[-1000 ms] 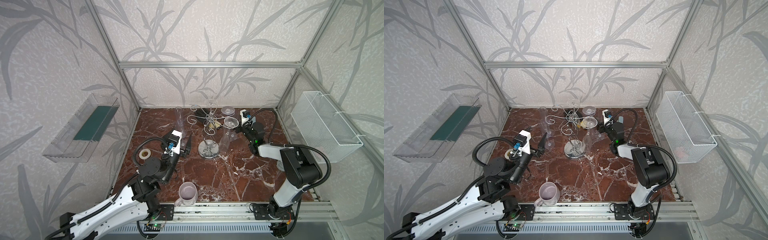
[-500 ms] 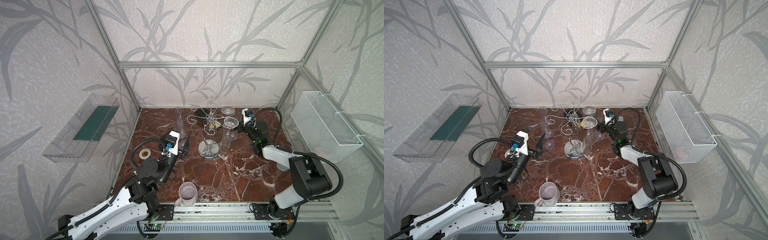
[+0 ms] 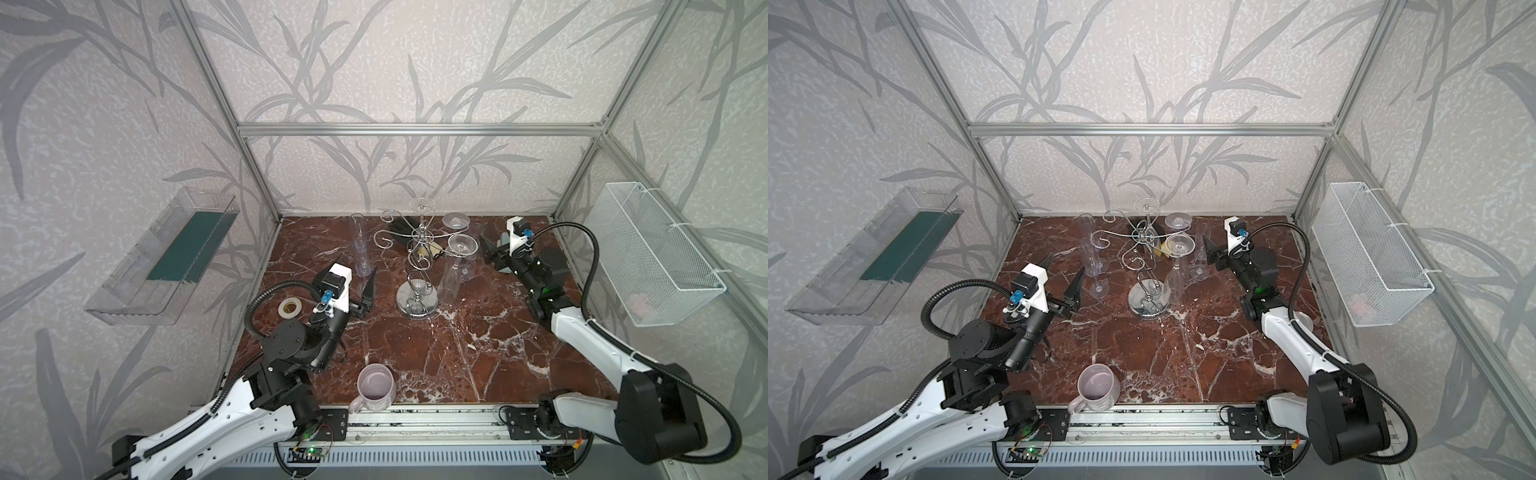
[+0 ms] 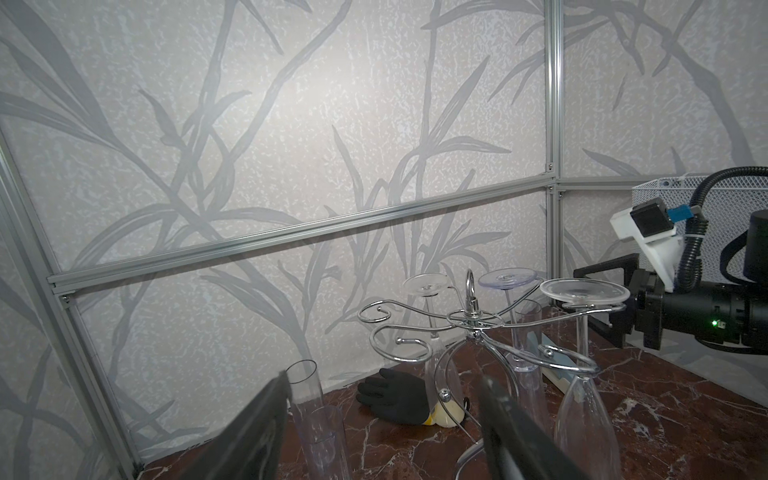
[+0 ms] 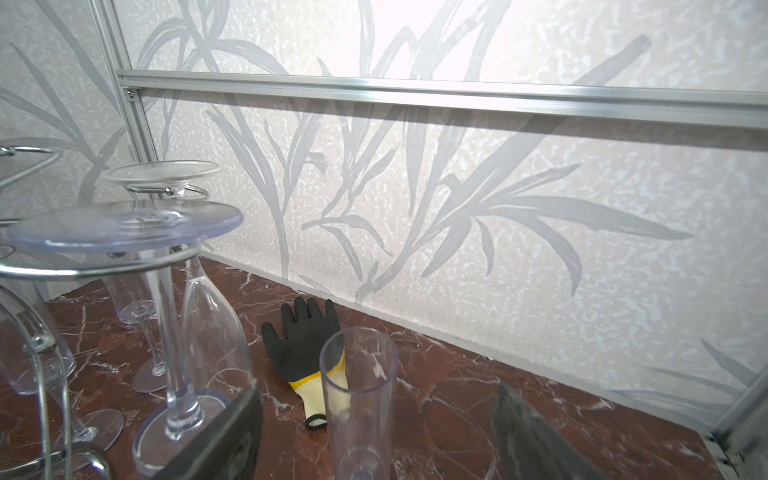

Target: Take the wine glass off the wine glass rack

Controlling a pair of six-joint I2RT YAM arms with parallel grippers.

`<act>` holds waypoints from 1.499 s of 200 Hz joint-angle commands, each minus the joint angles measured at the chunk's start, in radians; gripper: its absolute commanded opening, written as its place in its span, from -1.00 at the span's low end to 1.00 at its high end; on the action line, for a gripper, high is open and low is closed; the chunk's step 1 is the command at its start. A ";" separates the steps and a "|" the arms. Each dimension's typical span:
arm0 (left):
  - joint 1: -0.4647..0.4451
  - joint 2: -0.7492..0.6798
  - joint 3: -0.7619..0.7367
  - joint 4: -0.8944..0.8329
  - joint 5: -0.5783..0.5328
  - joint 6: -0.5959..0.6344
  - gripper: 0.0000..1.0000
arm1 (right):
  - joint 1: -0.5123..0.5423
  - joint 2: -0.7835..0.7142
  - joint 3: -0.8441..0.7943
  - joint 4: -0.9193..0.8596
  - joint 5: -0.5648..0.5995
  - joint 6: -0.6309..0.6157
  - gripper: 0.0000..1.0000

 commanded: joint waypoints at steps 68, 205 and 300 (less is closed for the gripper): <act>0.004 -0.006 0.028 -0.008 0.009 -0.015 0.46 | -0.067 -0.380 0.229 -0.733 -0.240 0.577 0.58; 0.004 -0.021 0.018 -0.031 0.027 -0.059 0.46 | -0.047 -0.170 0.295 -0.597 -0.610 1.065 -0.03; 0.004 -0.035 0.009 -0.063 0.030 -0.085 0.46 | 0.053 -0.051 0.318 -0.484 -0.603 1.157 -0.23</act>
